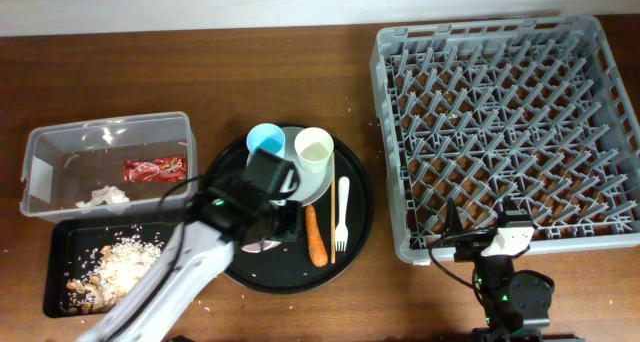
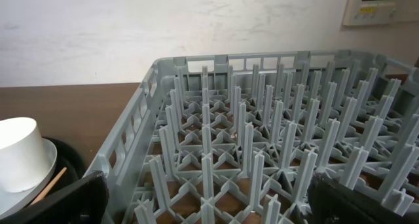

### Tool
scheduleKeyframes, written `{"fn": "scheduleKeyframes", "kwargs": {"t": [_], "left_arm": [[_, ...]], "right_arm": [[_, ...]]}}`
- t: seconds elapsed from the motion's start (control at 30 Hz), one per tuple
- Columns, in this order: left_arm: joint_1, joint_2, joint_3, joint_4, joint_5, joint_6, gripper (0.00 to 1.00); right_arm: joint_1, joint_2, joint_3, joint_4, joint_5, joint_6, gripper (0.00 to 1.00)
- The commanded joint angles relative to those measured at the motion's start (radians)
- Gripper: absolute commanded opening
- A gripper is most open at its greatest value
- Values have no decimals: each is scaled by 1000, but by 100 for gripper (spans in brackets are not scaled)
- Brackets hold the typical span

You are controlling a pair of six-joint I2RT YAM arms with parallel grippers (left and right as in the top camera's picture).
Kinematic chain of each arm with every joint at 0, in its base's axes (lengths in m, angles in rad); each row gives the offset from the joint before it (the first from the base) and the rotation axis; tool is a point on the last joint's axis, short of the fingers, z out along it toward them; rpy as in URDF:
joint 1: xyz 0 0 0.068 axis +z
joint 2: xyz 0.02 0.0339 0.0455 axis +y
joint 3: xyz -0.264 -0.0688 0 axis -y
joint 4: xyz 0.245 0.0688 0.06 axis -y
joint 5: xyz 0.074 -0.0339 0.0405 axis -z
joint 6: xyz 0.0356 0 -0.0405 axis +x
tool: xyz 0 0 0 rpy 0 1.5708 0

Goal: Sort waste into correct bins and load items into the dishwasher rack
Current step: 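Set the emptied bowl back down on the round tray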

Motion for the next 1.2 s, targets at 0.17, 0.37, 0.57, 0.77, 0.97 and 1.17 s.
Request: {"fn": "scheduleKeyframes", "kwargs": {"t": [0.17, 0.37, 0.57, 0.77, 0.97, 1.17], "left_arm": [[-71, 266, 12, 63, -25, -39, 0], [-71, 272, 11, 62, -24, -39, 24], [-71, 267, 17, 62, -35, -27, 46], [-94, 141, 69, 63, 3, -27, 51], [32, 140, 68, -70, -256, -20, 45], [231, 140, 27, -92, -257, -20, 45]], "right_arm": [[-6, -7, -5, -5, 9, 2, 99], [-6, -7, -5, -5, 9, 2, 98], [-6, -7, -5, -5, 9, 2, 99], [-6, -7, -5, -5, 9, 2, 99], [-6, -7, -5, -5, 9, 2, 99], [-6, -7, -5, -5, 9, 2, 99]]}}
